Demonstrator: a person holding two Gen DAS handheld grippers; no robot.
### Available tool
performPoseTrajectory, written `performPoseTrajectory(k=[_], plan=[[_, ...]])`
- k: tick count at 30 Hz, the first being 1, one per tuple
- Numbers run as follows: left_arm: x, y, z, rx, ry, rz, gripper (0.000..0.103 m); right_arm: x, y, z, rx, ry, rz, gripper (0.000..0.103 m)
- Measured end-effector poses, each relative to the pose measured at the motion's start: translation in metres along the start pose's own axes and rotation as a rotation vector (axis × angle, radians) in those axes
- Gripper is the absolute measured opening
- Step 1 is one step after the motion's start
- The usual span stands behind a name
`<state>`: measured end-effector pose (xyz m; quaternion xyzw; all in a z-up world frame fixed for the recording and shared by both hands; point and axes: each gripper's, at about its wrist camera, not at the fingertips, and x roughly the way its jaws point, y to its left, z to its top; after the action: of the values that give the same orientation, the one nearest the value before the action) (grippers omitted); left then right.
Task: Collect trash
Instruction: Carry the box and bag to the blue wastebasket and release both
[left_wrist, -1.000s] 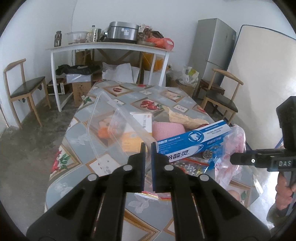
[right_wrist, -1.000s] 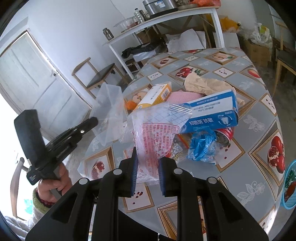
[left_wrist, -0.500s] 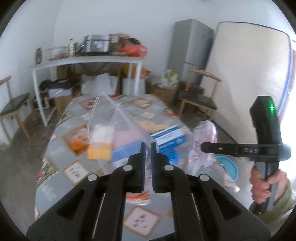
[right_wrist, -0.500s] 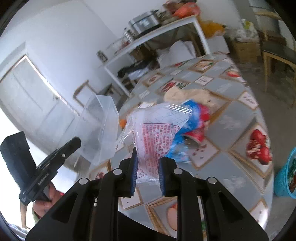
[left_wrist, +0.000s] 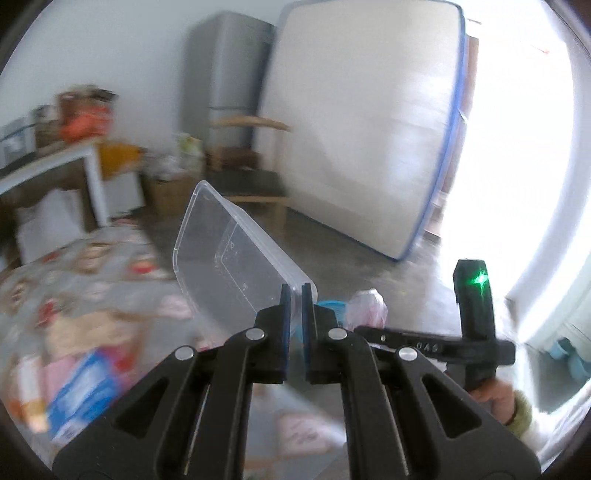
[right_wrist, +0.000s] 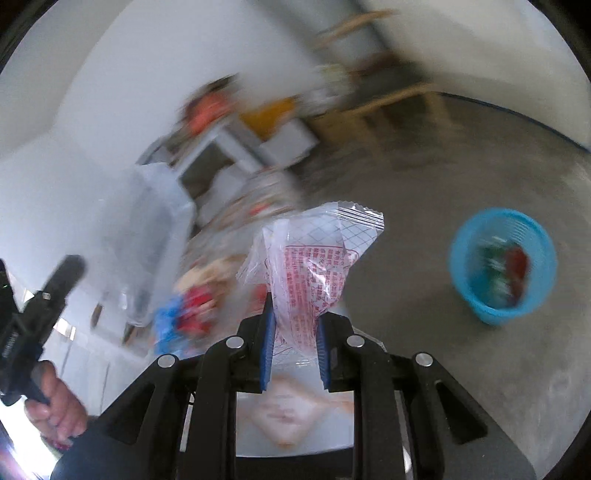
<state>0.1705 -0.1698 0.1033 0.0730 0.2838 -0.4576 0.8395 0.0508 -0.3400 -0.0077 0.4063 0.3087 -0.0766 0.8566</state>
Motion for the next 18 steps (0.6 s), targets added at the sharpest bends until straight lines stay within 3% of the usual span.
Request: performPoseTrajectory(k=[4,8,11,16,18], plan=[[0.093,-0.039,0.014,-0.008,0.147,-0.148,0.004,-0.012,-0.080,0.014,0.158,-0.048,-0.102,0.020],[0.196,-0.073,0.008,-0.024,0.320,-0.216,0.004,-0.007,-0.150,0.027,0.269,-0.054,-0.178,0.020],[0.260,-0.079,-0.003,-0.082,0.429,-0.241,0.004,0.011,-0.188,0.035,0.316,-0.026,-0.223,0.020],[0.332,-0.093,-0.014,-0.065,0.509,-0.205,0.005,0.053,-0.224,0.056,0.367,-0.010,-0.244,0.021],[0.355,-0.091,-0.012,-0.070,0.510,-0.181,0.011,0.078,-0.238,0.067,0.373,-0.002,-0.275,0.030]])
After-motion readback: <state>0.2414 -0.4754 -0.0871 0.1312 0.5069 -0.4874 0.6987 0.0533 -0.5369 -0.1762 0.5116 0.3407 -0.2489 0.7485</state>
